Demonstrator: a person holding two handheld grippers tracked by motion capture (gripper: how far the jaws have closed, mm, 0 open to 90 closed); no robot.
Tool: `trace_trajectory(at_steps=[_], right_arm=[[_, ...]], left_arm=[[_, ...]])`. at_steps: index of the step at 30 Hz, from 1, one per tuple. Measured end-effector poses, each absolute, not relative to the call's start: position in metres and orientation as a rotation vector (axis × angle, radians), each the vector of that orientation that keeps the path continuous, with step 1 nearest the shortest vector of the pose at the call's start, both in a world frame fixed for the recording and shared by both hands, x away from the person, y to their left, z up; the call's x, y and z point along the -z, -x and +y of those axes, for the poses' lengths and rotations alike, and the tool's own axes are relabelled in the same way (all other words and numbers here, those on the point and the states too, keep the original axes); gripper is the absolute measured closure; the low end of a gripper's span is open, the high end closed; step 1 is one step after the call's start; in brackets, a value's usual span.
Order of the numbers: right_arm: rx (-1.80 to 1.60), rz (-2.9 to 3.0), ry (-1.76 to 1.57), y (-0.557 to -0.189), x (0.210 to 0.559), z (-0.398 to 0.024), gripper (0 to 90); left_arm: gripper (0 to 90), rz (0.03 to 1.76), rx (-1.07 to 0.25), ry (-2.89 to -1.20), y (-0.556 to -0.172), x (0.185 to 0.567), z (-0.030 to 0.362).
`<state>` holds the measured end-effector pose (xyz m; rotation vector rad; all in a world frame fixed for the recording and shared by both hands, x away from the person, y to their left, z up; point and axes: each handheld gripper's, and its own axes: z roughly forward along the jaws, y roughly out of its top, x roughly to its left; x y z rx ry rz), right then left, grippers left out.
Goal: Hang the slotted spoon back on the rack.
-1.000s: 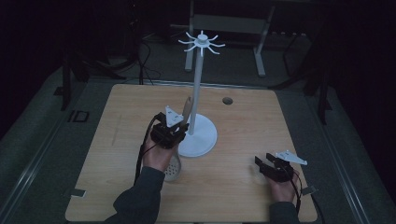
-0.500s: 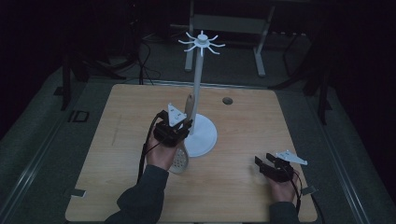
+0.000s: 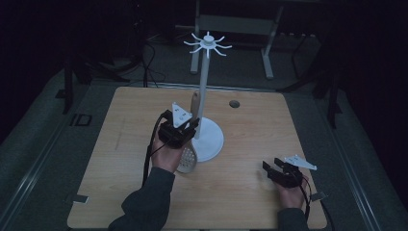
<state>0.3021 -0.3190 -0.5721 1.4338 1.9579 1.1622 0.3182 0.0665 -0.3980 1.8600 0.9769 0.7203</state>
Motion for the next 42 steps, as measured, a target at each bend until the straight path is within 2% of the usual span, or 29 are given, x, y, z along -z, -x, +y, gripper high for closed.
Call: trace_trajectory(at_steps=[42], right_arm=[[-1.163,1.96,-1.434,-0.302,0.572,-0.319,40.3]], left_arm=[[73.0,0.984,-0.819,-1.77,-0.319,0.359,0.054]])
